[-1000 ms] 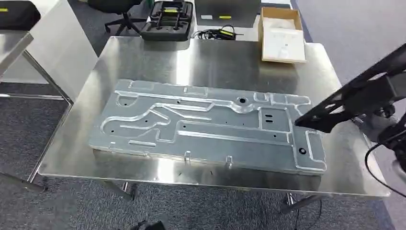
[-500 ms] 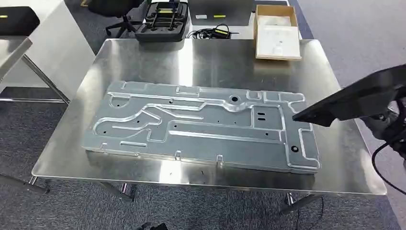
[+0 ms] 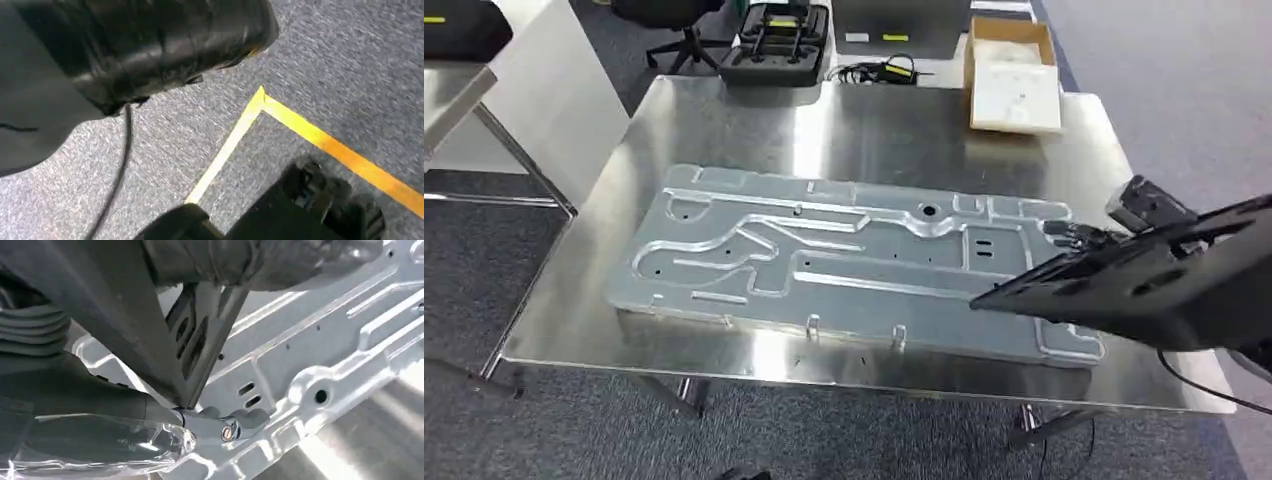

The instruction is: Take the parts from the cabinet and place them on the table.

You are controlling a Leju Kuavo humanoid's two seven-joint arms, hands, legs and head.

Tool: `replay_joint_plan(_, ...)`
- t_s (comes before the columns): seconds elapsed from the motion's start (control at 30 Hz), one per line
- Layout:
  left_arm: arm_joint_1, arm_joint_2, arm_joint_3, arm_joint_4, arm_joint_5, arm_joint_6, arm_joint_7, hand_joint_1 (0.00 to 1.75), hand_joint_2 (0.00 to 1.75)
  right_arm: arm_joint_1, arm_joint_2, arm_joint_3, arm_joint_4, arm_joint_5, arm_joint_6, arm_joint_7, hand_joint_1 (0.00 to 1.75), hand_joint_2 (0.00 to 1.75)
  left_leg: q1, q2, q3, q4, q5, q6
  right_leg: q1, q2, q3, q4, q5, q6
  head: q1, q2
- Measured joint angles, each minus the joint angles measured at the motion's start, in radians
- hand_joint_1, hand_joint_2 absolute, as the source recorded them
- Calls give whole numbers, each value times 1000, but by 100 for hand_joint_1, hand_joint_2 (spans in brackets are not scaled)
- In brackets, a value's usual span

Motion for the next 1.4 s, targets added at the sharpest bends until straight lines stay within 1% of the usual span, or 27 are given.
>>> replay_joint_plan(0.07,0,-2,0,0,-6,-8,1,0,0,1,-1,29,-6,-26,23,-8,0,0,0,0,0,1,-1,1,-1,0,-60,130,-47,6,0,0)
replay_joint_plan(0.1,0,-3,0,0,-12,-9,13,0,0,2,-1,50,-9,-34,36,-10,0,0,0,0,0,2,-2,2,-2,0,-73,153,-45,10,0,0)
replay_joint_plan(0.13,0,-10,0,0,-17,-10,27,0,0,3,-1,71,-12,-37,44,-13,0,0,1,0,0,4,-3,2,-6,-1,-62,128,-18,14,0,0)
replay_joint_plan(0.2,-2,-20,0,0,-27,-12,46,0,0,11,-1,103,-19,-40,52,-26,0,0,4,-3,-1,17,-11,-4,-15,-2,7,-12,64,22,0,0)
replay_joint_plan(0.23,-4,-27,0,0,-34,-16,50,0,0,12,0,119,-19,-43,53,-40,0,0,6,-5,-3,32,-20,-11,-20,-3,49,-103,85,26,0,0)
replay_joint_plan(0.27,-9,-28,0,0,-38,-19,53,0,0,10,7,138,-18,-45,55,-57,0,0,-1,-7,-11,39,-25,-19,-10,0,56,-105,68,21,3,0)
replay_joint_plan(0.3,-11,-33,0,0,-44,-25,53,0,0,11,9,162,-16,-47,59,-76,0,0,-1,-7,-15,44,-25,-22,-8,5,56,-106,74,6,3,0)
replay_joint_plan(0.33,-14,-35,0,0,-47,-27,53,0,0,14,14,180,-15,-48,62,-91,0,0,-1,-6,-15,43,-23,-25,-7,5,53,-106,75,3,-1,0)
replay_joint_plan(0.43,-16,-39,0,0,-55,-31,53,0,0,15,32,238,-1,-66,68,-158,0,0,3,-6,-23,57,-34,-39,-13,5,52,-109,82,-14,1,0)
replay_joint_plan(0.47,-19,-40,0,0,-57,-32,50,0,0,19,37,249,3,-80,69,-190,0,0,3,-5,-38,90,-59,-48,-14,4,51,-110,82,-19,-4,0)
replay_joint_plan(0.57,-21,-42,0,0,-64,-40,46,0,0,50,62,268,24,-111,72,-300,0,0,11,-4,-142,307,-157,-61,-14,1,49,-109,82,-24,-7,0)
replay_joint_plan(0.6,-21,-42,0,0,-69,-44,46,0,0,70,74,269,37,-116,75,-330,0,0,12,-4,-161,343,-161,-61,-14,0,49,-109,82,-24,-6,0)
replay_joint_plan(0.67,-22,-42,0,0,-75,-47,46,0,0,104,100,268,64,-116,90,-361,0,0,11,-4,-130,274,-104,-57,-14,0,49,-109,82,-24,-6,0)
replay_joint_plan(0.73,-26,-41,0,0,-77,-47,46,0,0,122,119,268,83,-114,98,-369,0,0,10,-6,-41,98,-23,-43,-14,2,51,-109,82,-23,-6,0)
replay_joint_plan(0.77,-29,-41,0,0,-77,-47,46,0,0,128,125,266,89,-113,100,-371,0,0,7,-9,-17,41,-30,-36,-16,2,50,-111,82,-22,-5,0)
replay_joint_plan(0.87,-30,-41,0,0,-78,-47,45,0,0,141,143,266,109,-110,102,-372,0,0,-4,-7,-14,35,-22,-31,-14,4,51,-120,88,-2,-6,0)
replay_joint_plan(0.97,-32,-41,0,0,-94,-47,44,0,0,155,156,258,125,-98,112,-372,0,0,6,-4,5,-2,-3,-12,-14,-1,47,-106,73,12,-4,0)
replay_joint_plan(1.0,-35,-42,0,0,-98,-48,43,0,0,154,161,257,132,-91,117,-372,0,0,6,-4,6,-3,-1,-10,-13,-1,31,-70,47,12,-2,0)
replay_joint_plan(1.07,-37,-43,0,0,-107,-49,43,0,0,160,177,253,149,-73,119,-374,0,0,3,-4,4,-2,-2,-4,-10,0,-43,87,-30,15,0,0)
replay_joint_plan(1.1,-36,-43,0,0,-108,-48,44,0,0,167,183,249,154,-66,118,-374,0,0,1,-4,4,0,-3,-3,-10,-1,-70,143,-45,16,-1,0)
replay_joint_plan(1.13,-36,-43,0,0,-109,-45,45,0,0,173,188,246,158,-58,113,-374,0,0,0,-4,4,1,-3,-3,-10,-1,-77,158,-36,17,0,0)
replay_joint_plan(1.17,-37,-43,0,0,-109,-42,46,0,0,176,191,241,160,-51,106,-373,0,0,0,-4,4,5,-5,-2,-10,-1,-61,124,-6,17,-1,0)
replay_joint_plan(1.23,-39,-43,0,0,-116,-36,49,0,0,173,194,224,161,-31,92,-368,0,0,1,-5,4,20,-14,-5,-11,-3,22,-39,84,17,0,0)
replay_joint_plan(1.27,-40,-43,0,0,-118,-34,51,0,0,170,195,212,159,-18,84,-368,0,0,0,-6,1,31,-21,-10,-13,-4,48,-98,86,16,0,0)
replay_joint_plan(1.3,-44,-41,2,0,-121,-31,52,0,0,166,202,202,154,-4,72,-368,0,0,-7,-6,-8,41,-25,-16,-4,-4,55,-109,74,12,1,0)
replay_joint_plan(1.33,-46,-41,5,0,-126,-29,53,0,0,167,204,190,146,5,60,-368,0,0,-8,-6,-13,41,-25,-20,-5,-1,53,-103,78,1,-1,0)
replay_joint_plan(1.4,-49,-38,13,0,-129,-27,54,0,0,175,207,161,128,11,30,-375,0,0,-8,-5,-13,43,-21,-25,-5,1,49,-104,81,-5,-1,0)
